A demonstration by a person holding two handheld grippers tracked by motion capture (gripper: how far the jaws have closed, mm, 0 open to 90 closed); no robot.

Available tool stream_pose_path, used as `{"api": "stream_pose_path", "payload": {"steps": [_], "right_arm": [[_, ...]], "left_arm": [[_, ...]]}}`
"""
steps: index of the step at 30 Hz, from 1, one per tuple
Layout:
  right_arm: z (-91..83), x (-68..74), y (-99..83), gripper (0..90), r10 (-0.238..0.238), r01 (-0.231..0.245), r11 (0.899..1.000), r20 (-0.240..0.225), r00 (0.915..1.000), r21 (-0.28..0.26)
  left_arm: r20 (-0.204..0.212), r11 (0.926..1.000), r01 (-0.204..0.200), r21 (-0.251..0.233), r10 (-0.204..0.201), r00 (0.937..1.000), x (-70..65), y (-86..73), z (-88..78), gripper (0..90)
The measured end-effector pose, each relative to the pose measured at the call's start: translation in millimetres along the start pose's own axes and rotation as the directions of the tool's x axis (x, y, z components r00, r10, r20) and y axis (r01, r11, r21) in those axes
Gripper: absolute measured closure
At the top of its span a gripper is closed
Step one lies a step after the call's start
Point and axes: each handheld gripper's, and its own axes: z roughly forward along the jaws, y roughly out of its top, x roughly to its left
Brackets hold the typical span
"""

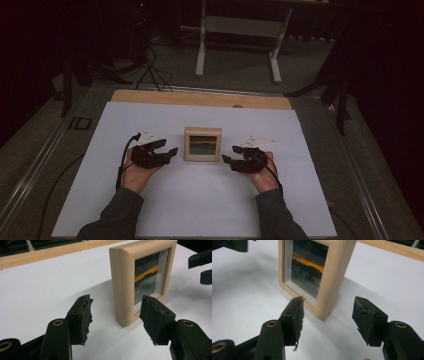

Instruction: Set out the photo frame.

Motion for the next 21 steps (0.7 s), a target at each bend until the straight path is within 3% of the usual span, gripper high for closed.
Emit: {"api": "stream_pose_path", "payload": {"steps": [13, 21], "right_arm": [[-45.7, -7.2, -28.0, 40.2, -0.003, 0.006, 0.998, 0.055, 0.9985, -0.056], [-75.8, -17.1, -54.5, 38.4, 0.029, -0.020, 0.996, 0.109, 0.9936, -0.081]], "left_arm": [[-0.011, 0.9992, -0.008, -0.039, 0.008, 0.9999, 5.6, -29.1, -37.2, 41.8], [-0.040, 0.9984, 0.003, -0.056, -0.006, 0.9992, 11.3, -42.7, -59.3, 40.9]]}}
